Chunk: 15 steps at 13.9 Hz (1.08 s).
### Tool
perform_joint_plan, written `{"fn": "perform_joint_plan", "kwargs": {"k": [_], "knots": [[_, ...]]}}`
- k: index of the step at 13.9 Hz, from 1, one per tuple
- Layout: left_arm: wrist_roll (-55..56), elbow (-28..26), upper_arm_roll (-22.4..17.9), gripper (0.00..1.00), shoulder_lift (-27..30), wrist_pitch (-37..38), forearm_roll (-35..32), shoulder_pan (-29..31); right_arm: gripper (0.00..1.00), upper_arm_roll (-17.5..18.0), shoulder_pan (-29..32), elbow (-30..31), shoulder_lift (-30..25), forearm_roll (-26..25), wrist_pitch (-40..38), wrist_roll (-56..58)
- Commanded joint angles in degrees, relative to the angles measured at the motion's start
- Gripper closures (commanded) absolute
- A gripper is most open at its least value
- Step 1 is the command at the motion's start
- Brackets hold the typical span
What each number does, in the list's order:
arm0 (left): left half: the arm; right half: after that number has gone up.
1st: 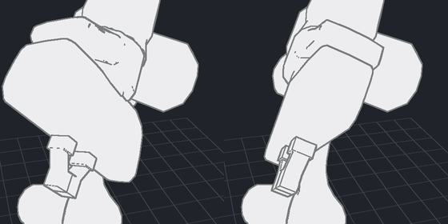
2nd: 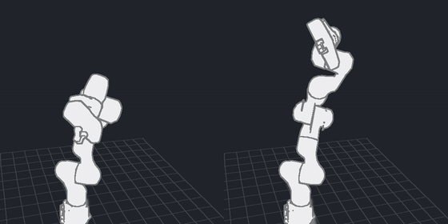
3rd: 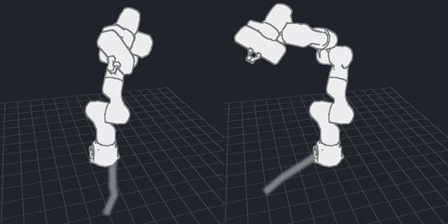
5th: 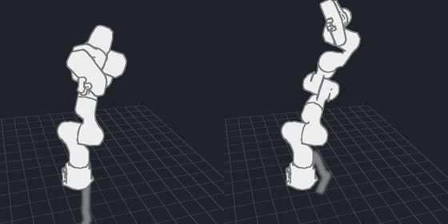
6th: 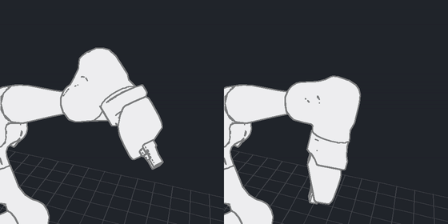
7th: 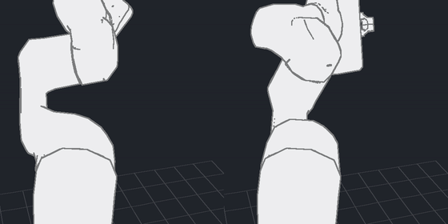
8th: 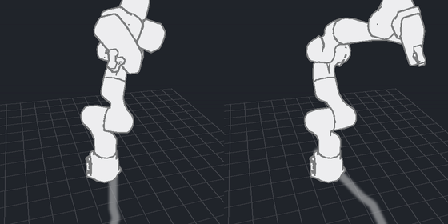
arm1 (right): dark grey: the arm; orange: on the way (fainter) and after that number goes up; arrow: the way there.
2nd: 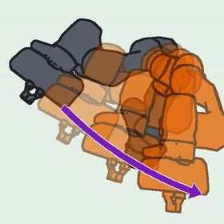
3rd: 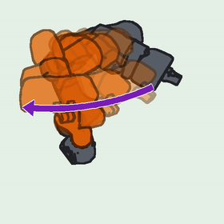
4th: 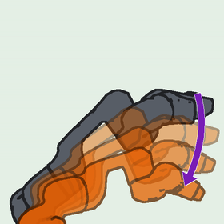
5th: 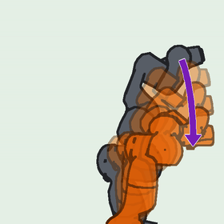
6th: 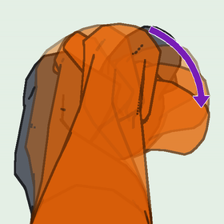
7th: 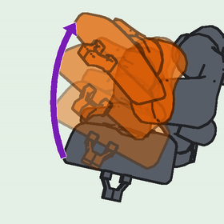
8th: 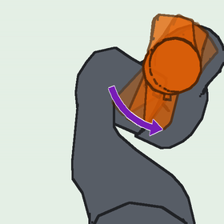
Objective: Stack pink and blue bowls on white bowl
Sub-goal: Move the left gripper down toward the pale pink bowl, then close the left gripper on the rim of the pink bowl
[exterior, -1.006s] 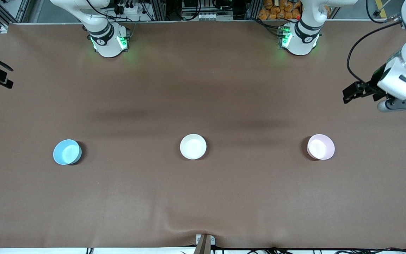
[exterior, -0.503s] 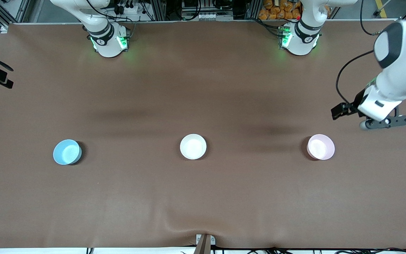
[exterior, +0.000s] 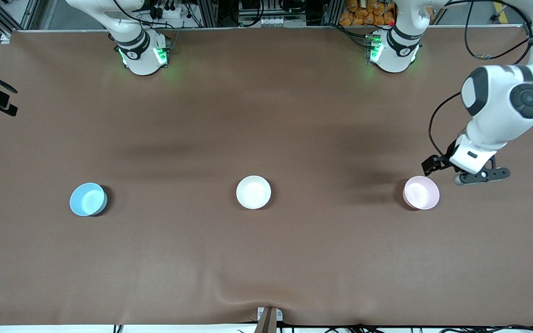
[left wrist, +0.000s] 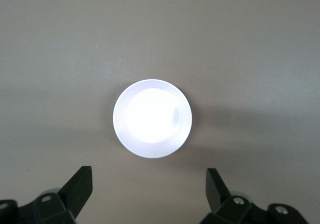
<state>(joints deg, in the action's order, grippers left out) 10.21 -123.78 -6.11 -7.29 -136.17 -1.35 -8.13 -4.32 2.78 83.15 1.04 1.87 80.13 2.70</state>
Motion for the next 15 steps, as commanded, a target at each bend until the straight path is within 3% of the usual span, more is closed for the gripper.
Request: {"fn": "perform_joint_plan", "kwargs": {"k": [1,9,15], "knots": [[-0.2,-0.1,0.6,0.0,-3.3,-4.2,-1.0,1.4,0.0,0.2,0.5,-0.4,0.1,0.9,-0.3,-0.2],[-1.7,0.3,0.8,0.0,-10.1,-9.6,-0.3,4.4,0.0,0.2,0.5,-0.4,0.1,0.9,-0.3,-0.2],[-1.8,2.0,0.7,0.16,-13.9,-11.0,-0.2,5.0,0.0,0.2,0.5,-0.4,0.1,1.0,-0.3,-0.3]]}}
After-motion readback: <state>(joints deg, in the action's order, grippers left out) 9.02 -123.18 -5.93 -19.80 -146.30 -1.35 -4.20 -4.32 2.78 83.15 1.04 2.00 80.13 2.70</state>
